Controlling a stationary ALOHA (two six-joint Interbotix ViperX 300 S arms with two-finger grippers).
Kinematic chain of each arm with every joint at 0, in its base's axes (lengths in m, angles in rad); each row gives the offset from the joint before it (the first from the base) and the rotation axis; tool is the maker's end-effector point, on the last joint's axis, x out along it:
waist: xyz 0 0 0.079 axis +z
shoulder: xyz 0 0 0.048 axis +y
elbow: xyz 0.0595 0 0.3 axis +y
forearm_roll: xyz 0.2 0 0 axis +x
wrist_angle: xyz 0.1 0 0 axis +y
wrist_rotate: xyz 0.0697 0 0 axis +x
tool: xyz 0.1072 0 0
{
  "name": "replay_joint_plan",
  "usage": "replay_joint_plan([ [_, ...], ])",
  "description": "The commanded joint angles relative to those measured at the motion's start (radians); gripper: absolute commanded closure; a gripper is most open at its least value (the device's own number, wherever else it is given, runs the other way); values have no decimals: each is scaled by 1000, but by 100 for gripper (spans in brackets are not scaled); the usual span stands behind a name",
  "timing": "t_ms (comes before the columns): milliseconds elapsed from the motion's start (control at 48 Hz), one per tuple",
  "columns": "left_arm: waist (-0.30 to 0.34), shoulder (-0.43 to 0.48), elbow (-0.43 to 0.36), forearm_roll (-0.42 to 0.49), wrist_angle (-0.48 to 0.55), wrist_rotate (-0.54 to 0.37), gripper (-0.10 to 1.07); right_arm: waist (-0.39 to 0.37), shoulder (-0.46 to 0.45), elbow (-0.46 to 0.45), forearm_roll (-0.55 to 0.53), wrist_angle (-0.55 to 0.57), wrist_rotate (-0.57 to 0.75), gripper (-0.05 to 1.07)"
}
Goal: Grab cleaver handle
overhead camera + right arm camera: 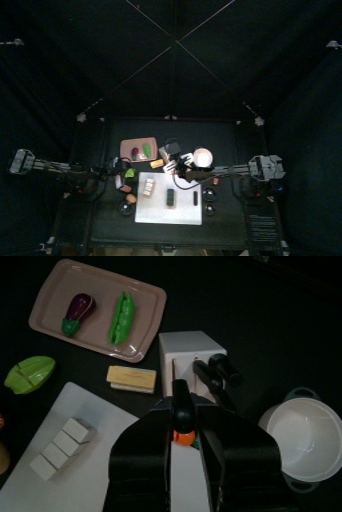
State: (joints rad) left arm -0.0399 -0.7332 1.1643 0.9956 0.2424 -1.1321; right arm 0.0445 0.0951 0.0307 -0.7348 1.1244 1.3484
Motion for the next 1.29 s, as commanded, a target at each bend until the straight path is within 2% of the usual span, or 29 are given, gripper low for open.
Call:
replay_joint_plan([
  [0, 2, 0, -14, 3, -5, 2, 7, 3, -52, -15, -9, 2, -3, 52],
  [917, 2, 2, -14, 3, -5, 0, 7, 95, -155, 29, -63, 58, -2, 52],
  [1271, 2, 2, -14, 3, -5, 0, 7, 114, -163, 40, -77, 61, 0, 52],
])
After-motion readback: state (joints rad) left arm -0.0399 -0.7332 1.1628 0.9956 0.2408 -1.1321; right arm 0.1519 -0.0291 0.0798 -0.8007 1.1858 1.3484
